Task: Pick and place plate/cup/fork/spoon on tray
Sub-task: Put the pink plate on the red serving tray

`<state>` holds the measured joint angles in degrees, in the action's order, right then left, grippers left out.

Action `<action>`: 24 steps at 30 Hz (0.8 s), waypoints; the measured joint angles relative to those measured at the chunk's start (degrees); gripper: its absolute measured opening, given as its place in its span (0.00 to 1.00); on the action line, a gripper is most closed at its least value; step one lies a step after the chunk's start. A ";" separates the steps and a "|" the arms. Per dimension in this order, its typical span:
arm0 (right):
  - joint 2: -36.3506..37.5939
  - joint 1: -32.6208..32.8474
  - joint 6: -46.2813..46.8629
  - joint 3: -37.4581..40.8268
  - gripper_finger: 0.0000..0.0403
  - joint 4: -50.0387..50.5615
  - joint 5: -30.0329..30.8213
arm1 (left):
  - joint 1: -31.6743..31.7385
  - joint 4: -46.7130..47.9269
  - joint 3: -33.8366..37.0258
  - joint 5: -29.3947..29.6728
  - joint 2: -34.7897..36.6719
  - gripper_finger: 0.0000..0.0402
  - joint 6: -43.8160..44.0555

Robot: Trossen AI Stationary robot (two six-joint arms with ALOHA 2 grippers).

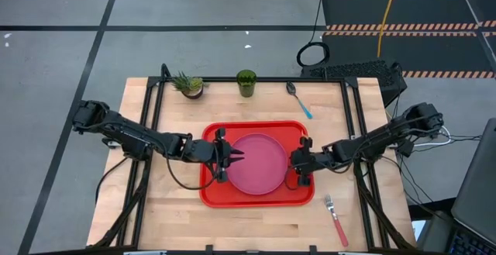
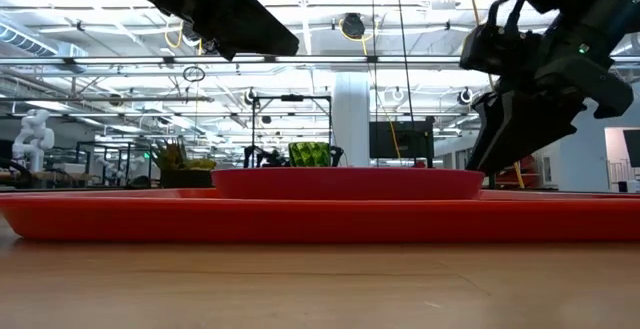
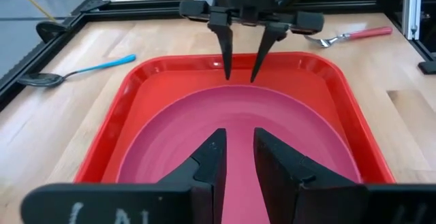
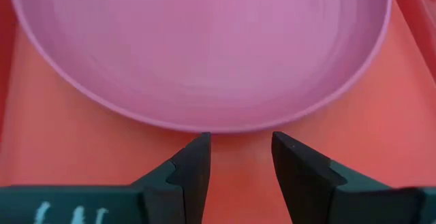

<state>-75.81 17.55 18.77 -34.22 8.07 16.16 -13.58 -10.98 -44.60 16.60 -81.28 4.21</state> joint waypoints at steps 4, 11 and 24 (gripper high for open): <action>0.00 0.91 0.21 0.00 0.37 -1.01 0.00 | 0.02 0.09 0.00 0.02 0.00 0.20 0.02; 1.60 1.10 1.01 0.04 0.37 1.24 0.28 | 0.04 0.31 0.00 0.01 0.00 0.20 0.07; 1.44 -5.72 -5.69 0.11 0.37 4.25 -3.74 | 0.28 0.53 0.00 0.02 0.00 0.20 -0.93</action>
<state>-74.37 11.83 13.08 -34.11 12.31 12.42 -13.30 -10.46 -44.60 16.62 -81.28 3.28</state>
